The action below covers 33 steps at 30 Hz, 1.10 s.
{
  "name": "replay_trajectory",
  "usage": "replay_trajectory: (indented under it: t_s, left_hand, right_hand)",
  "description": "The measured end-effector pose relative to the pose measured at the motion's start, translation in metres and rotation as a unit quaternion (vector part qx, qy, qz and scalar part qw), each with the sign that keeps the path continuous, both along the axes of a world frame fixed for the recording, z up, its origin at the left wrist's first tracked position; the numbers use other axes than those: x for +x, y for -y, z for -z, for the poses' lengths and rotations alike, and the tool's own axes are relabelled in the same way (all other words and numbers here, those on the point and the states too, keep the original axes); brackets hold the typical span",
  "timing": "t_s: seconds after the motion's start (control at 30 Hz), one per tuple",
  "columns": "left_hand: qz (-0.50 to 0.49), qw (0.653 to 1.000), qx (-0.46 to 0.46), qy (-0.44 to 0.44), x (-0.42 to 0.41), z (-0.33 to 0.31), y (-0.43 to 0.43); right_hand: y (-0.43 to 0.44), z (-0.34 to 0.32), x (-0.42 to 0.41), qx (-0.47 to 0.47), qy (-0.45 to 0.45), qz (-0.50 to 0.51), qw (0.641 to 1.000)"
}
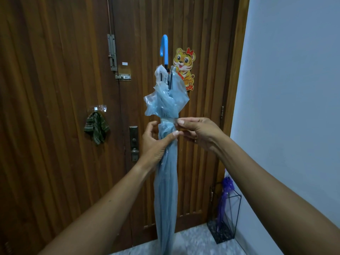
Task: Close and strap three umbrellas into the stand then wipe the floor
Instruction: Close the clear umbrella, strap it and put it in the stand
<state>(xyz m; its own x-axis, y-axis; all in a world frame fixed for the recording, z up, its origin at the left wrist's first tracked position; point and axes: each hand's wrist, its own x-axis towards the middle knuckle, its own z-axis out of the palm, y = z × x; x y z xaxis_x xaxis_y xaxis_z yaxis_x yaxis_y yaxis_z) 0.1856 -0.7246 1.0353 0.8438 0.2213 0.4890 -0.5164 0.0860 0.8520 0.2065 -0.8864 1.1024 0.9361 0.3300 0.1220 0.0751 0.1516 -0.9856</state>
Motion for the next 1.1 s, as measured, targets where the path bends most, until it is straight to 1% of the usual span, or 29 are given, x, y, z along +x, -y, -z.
replay_trajectory:
  t_s: [0.1,0.17,0.3,0.4,0.6,0.7,0.8,0.87,0.97,1.1]
  left_hand:
    - [0.073,0.997,-0.035,-0.011,-0.005,-0.004,-0.002]
    - [0.108,0.993,-0.039,-0.026,-0.008,-0.003,-0.006]
    - [0.135,0.989,-0.04,-0.046,-0.007,0.0,-0.011]
    - [0.175,0.982,-0.037,-0.062,-0.003,0.0,-0.011]
    - [0.25,0.964,-0.034,-0.08,0.002,0.003,-0.002]
    - [0.276,0.957,-0.023,-0.089,0.009,0.005,0.007]
    - [0.292,0.952,-0.017,-0.095,0.02,0.006,0.017]
    - [0.291,0.95,-0.031,-0.105,0.029,0.007,0.027]
    - [0.266,0.956,-0.058,-0.107,0.048,0.009,0.045]
    - [0.229,0.967,-0.064,-0.09,0.082,0.012,0.071]
  right_hand:
    - [-0.006,0.001,0.002,0.01,-0.02,0.021,1.0]
    - [-0.008,0.003,0.001,0.017,-0.032,0.026,0.999]
    - [-0.01,0.007,-0.001,0.028,-0.075,0.007,0.997]
    - [-0.005,0.011,-0.002,0.019,-0.102,-0.016,0.994]
    - [0.01,0.017,0.001,0.005,-0.081,-0.005,0.997]
    - [0.025,0.021,0.006,0.0,-0.072,-0.016,0.997]
    - [0.038,0.023,0.016,0.002,-0.07,-0.011,0.997]
    - [0.046,0.025,0.025,0.006,-0.071,-0.005,0.997]
    - [0.06,0.027,0.046,0.019,-0.067,0.005,0.998]
    - [0.084,0.032,0.085,0.02,-0.039,-0.007,0.999]
